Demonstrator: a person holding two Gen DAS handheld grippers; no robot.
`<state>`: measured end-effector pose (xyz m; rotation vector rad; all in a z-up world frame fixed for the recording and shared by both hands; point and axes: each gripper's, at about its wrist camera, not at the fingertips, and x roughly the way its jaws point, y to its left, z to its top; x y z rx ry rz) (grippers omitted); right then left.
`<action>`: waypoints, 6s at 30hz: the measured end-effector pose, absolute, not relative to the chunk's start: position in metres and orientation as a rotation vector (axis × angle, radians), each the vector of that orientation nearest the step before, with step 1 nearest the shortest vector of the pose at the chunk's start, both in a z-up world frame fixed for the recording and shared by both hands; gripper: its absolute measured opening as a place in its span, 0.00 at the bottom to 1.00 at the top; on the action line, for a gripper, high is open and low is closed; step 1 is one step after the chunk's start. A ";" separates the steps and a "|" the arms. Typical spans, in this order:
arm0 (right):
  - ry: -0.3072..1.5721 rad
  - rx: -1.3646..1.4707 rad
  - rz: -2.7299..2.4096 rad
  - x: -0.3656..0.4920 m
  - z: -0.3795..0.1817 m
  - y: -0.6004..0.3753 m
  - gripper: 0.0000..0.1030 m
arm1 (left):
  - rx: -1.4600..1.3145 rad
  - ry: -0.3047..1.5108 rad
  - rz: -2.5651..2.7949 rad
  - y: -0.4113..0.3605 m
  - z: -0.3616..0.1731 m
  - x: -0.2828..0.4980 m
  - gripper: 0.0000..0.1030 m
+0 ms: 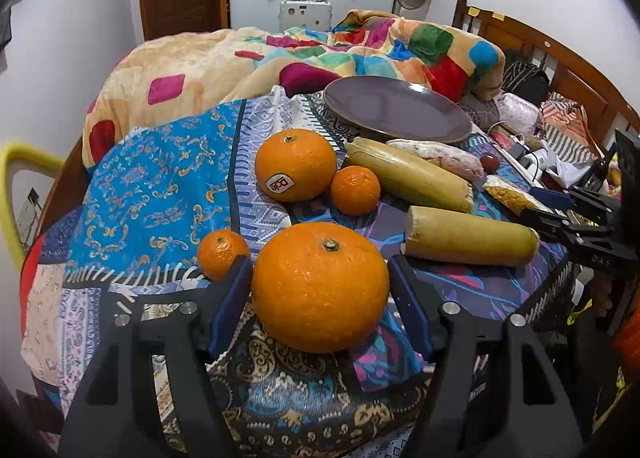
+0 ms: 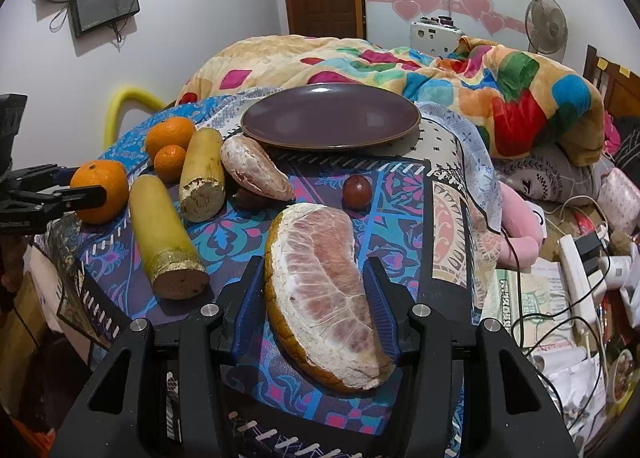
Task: Organize fruits
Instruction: 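Move left gripper to the large orange while right gripper approaches the peeled pomelo wedge, then close left gripper on the orange while right gripper grasps the pomelo wedge, then set orange on the dark plate with left gripper while right gripper places the wedge, then move left gripper to the yellow cylinder while right gripper approaches the pink pomelo piece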
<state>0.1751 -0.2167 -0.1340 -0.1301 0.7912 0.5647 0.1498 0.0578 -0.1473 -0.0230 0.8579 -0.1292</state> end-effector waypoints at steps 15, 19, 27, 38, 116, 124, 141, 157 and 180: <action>0.746 -0.178 0.581 0.171 -0.121 -0.211 0.28 | -0.021 0.842 -0.137 0.051 -0.147 0.152 0.66; 0.810 -0.187 0.565 0.176 -0.135 -0.209 0.55 | 0.005 0.838 -0.141 0.045 -0.148 0.149 0.66; 0.787 -0.193 0.566 0.180 -0.143 -0.209 0.47 | -0.012 0.829 -0.147 0.045 -0.149 0.148 0.66; 0.720 -0.145 0.537 0.174 -0.119 -0.213 0.45 | -0.040 0.729 -0.150 0.041 -0.109 0.160 0.66; 0.711 -0.197 0.494 0.301 -0.077 -0.176 0.50 | -0.007 0.887 -0.091 0.005 -0.085 0.340 0.86; 0.667 -0.174 0.509 0.256 -0.057 -0.180 0.56 | 0.028 0.820 -0.077 0.013 -0.061 0.275 0.86; 0.783 -0.202 0.539 0.179 -0.121 -0.187 0.57 | 0.043 0.845 -0.057 0.004 -0.108 0.162 0.86; 0.792 -0.210 0.640 0.142 -0.136 -0.176 0.57 | -0.028 0.895 -0.123 -0.026 -0.130 0.147 0.86; 0.735 -0.135 0.572 0.161 -0.119 -0.213 0.57 | -0.216 1.030 -0.191 0.003 -0.148 0.167 0.51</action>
